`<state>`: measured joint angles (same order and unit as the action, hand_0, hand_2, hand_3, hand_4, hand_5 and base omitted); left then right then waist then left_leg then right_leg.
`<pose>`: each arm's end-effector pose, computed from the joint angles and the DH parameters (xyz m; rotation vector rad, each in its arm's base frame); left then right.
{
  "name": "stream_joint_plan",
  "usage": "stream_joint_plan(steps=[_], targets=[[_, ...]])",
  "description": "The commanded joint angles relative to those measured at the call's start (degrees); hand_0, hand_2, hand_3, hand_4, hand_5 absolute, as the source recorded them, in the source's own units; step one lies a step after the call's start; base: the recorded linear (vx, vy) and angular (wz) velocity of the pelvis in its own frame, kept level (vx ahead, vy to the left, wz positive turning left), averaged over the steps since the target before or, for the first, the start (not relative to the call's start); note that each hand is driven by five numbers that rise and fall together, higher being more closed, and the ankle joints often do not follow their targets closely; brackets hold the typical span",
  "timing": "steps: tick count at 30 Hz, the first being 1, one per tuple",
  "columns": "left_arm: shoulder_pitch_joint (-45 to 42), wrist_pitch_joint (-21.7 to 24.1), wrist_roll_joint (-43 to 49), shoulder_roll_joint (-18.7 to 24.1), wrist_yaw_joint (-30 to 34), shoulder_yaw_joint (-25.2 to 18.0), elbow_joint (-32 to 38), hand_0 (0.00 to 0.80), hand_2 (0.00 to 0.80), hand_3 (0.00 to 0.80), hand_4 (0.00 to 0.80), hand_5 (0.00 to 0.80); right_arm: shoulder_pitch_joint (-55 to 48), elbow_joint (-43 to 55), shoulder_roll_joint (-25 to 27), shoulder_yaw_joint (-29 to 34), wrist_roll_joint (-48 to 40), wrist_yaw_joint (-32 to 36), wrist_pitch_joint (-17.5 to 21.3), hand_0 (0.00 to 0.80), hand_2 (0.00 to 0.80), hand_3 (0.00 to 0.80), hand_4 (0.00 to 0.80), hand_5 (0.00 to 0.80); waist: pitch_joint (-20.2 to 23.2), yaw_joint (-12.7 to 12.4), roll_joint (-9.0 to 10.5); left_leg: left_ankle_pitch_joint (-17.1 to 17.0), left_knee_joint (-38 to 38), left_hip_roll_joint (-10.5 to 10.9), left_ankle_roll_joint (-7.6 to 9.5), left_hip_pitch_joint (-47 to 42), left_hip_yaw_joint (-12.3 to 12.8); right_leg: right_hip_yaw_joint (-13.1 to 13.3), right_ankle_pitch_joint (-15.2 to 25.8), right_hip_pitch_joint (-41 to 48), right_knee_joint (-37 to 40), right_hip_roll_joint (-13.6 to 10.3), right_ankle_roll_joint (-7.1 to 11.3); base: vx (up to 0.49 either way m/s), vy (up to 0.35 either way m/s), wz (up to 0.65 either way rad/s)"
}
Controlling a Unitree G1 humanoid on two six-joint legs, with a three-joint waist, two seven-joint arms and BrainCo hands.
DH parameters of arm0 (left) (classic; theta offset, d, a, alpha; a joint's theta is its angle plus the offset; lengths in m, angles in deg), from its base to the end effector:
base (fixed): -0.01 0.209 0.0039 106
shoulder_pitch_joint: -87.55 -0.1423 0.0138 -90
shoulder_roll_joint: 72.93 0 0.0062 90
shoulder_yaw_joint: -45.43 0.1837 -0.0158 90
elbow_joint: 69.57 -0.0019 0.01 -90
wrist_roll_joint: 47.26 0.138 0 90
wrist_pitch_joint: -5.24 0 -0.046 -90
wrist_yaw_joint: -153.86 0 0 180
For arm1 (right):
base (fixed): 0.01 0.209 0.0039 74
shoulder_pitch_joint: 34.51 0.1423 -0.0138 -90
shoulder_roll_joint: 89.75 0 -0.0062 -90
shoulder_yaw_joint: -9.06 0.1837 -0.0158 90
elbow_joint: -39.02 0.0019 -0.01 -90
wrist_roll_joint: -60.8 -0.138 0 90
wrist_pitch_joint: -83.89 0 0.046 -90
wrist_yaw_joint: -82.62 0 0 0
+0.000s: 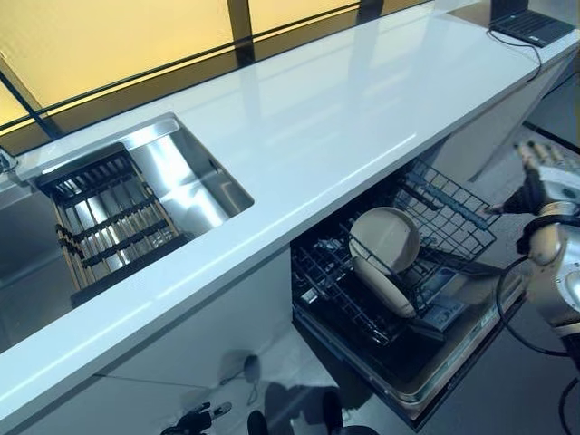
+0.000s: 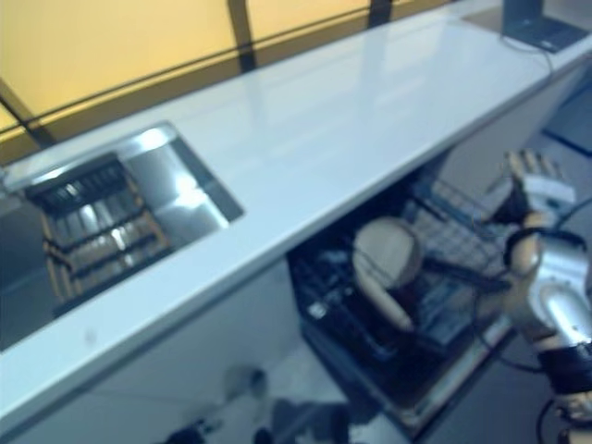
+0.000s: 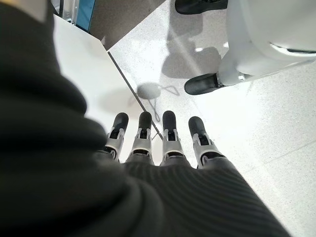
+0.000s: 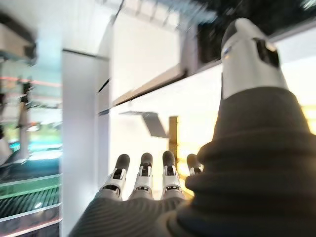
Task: Take plates into dishwasher
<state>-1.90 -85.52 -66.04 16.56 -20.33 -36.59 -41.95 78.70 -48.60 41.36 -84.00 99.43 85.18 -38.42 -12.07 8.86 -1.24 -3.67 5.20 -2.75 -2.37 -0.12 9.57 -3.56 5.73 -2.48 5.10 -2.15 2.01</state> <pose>0.0985 0.2296 -0.1043 -0.0312 1.0776 0.1069 0.2457 -0.2956 0.2204 -1.5240 0.0389 -0.5869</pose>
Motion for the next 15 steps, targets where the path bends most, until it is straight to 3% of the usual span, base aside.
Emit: stream_joint_plan(steps=[1, 10, 15], targets=[[0.59, 1.65, 2.02, 1.61, -0.16, -0.22, -4.38, 0.0, 0.0, 0.0, 0.0, 0.0, -0.32, -0.48, 3.21, 2.57, 0.31, -1.66, -0.4, 0.0, 0.0, 0.0, 0.0, 0.0, 4.64, -0.23, 1.83, 5.12, -0.2, 0.7, 1.81, -1.22, 3.19, -0.58, -4.96, 3.11, -0.1, 2.18, 2.12, 0.007, -0.002, -0.07], [0.07, 0.42, 4.32, 2.2, -1.59, -1.43, -5.9, 0.0, 0.0, 0.0, 0.0, 0.0, -3.66, -5.83, 5.13, 6.25, -1.52, -2.9, -2.87, 0.0, 0.0, 0.0, 0.0, 0.0, 6.63, 0.28, 2.74, 5.75, -0.2, 0.4, 1.81, -2.68, 4.48, -0.27, -5.49, 4.39, -0.1, 2.44, 2.2, 0.001, -0.003, -0.06], [0.2, -1.71, 6.08, 2.42, -3.81, -2.56, -6.86, 0.0, 0.0, 0.0, 0.0, 0.0, -7.59, -6.76, 5.05, 9.26, -1.26, -2.93, -2.24, 0.0, 0.0, 0.0, 0.0, 0.0, 7.17, 0.78, 2.94, 6.29, -0.2, 0.14, 1.97, -3.63, 5.17, 0.12, -5.76, 5.12, -0.1, 2.43, 2.22, 0.002, -0.023, -0.03]])
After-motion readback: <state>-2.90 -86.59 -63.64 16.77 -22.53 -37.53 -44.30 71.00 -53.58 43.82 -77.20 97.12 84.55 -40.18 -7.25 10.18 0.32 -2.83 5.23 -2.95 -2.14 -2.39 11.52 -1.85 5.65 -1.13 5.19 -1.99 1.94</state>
